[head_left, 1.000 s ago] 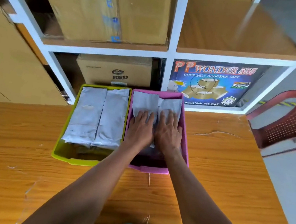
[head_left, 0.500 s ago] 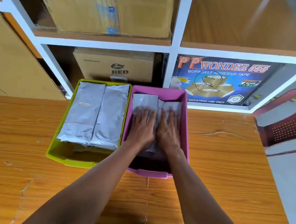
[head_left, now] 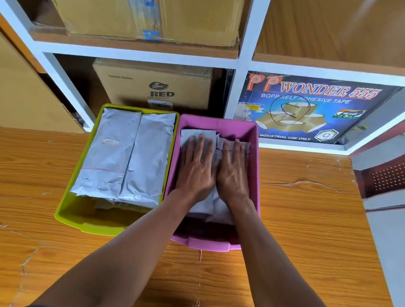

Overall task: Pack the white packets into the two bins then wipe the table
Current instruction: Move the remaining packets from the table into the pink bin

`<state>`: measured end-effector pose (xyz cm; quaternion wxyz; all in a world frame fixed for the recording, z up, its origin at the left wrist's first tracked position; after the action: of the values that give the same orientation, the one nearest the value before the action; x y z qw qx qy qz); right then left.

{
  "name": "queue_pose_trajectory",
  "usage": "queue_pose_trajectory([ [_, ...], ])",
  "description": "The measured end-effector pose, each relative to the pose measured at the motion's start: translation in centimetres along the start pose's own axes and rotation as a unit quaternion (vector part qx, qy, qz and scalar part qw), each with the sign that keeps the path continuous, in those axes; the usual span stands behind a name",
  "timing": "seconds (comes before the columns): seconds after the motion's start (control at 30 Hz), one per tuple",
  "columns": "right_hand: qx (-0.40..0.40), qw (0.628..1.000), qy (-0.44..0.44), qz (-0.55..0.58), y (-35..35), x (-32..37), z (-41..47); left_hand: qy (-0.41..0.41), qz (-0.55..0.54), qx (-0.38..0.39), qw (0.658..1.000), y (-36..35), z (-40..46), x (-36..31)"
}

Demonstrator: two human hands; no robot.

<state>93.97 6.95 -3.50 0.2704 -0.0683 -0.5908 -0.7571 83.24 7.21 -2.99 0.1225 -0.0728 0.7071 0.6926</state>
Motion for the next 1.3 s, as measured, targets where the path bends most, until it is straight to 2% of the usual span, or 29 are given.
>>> queue_pose_trajectory([
  [0.1, 0.01, 1.0, -0.001, 0.011, -1.5, -1.0, -0.2, -0.021, 0.012, 0.002, 1.0, -1.3, -0.1, 0.3],
  [0.33, -0.069, 0.997, 0.025, 0.007, -0.7, -1.0, -0.2, -0.038, -0.009, -0.039, 0.998, 0.1, -0.3, -0.5],
  [0.47, -0.08, 0.996, 0.03, -0.005, -1.4, -1.3, -0.1, -0.035, -0.023, -0.041, 0.998, -1.1, 0.2, 0.1],
  [0.9, -0.089, 0.994, 0.031, -0.062, -2.1, -1.5, -0.2, -0.073, 0.061, 0.004, 0.995, -4.9, 0.8, 0.6],
  [1.17, -0.064, 0.996, 0.023, -0.061, -2.5, -1.4, -0.2, -0.072, 0.068, 0.011, 0.995, -4.3, 0.6, 0.3],
  [1.3, -0.004, 0.999, 0.0, -0.042, -2.5, -1.5, 0.3, -0.025, 0.032, 0.034, 0.999, -1.9, 0.6, 0.1],
])
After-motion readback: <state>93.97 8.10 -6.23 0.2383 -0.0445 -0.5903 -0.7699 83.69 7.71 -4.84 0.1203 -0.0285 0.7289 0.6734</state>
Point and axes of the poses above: each hand's wrist, its own z-axis towards the middle knuckle, its own y-axis out of the back of the hand, x = y × z, the point moved 9 cm from there along z, towards the middle knuckle, and after that the axes turned 13 degrees about y, right-handed, at the moved point
